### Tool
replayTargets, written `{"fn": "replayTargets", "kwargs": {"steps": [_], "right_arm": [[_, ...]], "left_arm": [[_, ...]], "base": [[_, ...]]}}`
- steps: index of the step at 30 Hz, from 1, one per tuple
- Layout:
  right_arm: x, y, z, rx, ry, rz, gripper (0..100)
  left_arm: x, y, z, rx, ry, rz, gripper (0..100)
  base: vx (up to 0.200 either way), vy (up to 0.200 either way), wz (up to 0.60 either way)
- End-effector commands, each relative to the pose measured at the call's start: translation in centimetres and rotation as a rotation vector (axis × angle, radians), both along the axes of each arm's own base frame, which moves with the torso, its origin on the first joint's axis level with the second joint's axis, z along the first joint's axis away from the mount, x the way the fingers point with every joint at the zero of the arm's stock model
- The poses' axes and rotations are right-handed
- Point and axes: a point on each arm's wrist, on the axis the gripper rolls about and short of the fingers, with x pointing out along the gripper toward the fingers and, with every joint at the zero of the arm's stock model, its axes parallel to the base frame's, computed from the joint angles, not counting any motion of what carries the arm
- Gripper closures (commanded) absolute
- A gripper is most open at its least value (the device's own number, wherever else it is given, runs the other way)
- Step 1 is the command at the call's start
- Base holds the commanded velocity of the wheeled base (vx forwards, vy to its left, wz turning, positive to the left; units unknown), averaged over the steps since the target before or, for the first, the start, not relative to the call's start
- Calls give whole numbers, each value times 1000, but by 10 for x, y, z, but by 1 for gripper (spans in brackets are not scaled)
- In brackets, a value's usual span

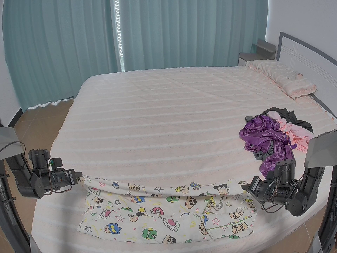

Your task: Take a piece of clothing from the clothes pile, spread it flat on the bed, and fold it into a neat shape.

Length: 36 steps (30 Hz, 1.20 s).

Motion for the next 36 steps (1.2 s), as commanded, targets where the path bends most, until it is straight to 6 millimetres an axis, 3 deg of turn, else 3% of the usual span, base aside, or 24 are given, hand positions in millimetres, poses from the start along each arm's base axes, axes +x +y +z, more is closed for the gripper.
{"fn": "replayTargets", "kwargs": {"steps": [1, 26, 27, 28, 29, 36], "right_arm": [[-7, 0, -2, -9, 12, 16, 100], [-32, 1, -22, -104, 96, 107, 100], [-33, 1, -22, -107, 98, 108, 100], [-33, 0, -25, -111, 107, 111, 100], [-33, 0, -25, -113, 109, 112, 0], [-41, -4, -21, -111, 109, 104, 0]], "left_arm": [[-12, 1, -5, 14, 32, -8, 100], [-54, -9, -47, 100, 216, -144, 100], [-54, -9, -47, 99, 219, -145, 0], [-54, -9, -47, 99, 220, -145, 0], [-54, -9, -47, 98, 221, -144, 0], [-63, -5, -47, 89, 244, -119, 0]], "base": [[0, 0, 0], [0, 0, 0], [0, 0, 0], [0, 0, 0], [0, 0, 0], [0, 0, 0]]}}
